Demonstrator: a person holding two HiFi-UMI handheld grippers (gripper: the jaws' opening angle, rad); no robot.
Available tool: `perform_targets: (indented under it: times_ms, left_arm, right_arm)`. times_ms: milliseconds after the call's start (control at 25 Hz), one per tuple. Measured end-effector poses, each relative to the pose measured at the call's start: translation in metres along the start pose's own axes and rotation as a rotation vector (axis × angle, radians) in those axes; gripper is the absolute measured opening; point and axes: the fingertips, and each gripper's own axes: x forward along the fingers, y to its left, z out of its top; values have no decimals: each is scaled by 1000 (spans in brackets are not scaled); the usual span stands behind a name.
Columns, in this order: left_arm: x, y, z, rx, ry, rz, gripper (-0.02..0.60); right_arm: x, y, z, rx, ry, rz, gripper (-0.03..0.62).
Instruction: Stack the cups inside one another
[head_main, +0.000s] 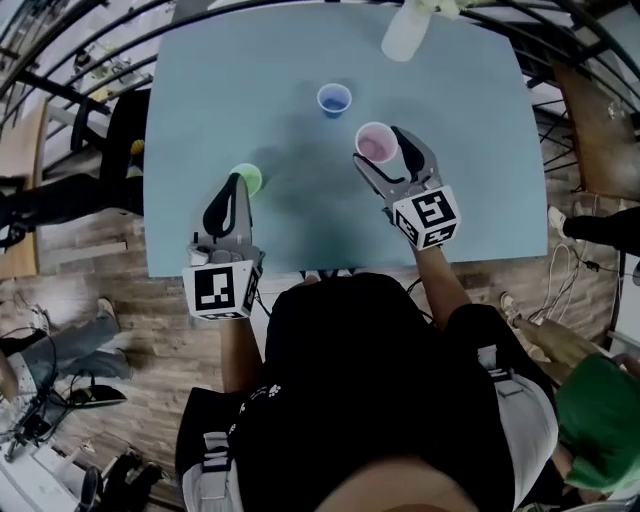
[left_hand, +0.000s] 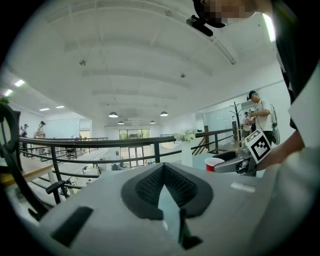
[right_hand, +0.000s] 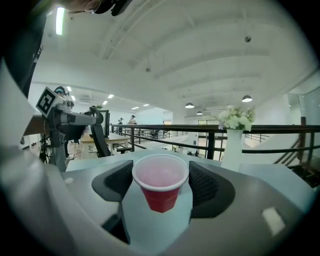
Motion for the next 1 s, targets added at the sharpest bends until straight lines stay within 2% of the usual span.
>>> perform_targets:
  times_ms: [280,440,560,760,1000]
  left_arm:
    - [-26,30,-11,-12,15,91,-9]
    - [-45,48,-22,-29,71,151,-9]
    - [-57,58,-25,-36,57,192,-9]
    - [-76,75,-21,-32,32,253,-9]
    - [-98,90,-31,-41,53,299,-9]
  right_arm:
    - [44,61,27,-25,-39,178,347]
    - [68,98,33,-37,-45,279,347]
    - [81,121,34,-43,-48,344,347]
    - [98,156,36,-55,-44,433,347]
    - [117,192,27,-68,-16,508,347]
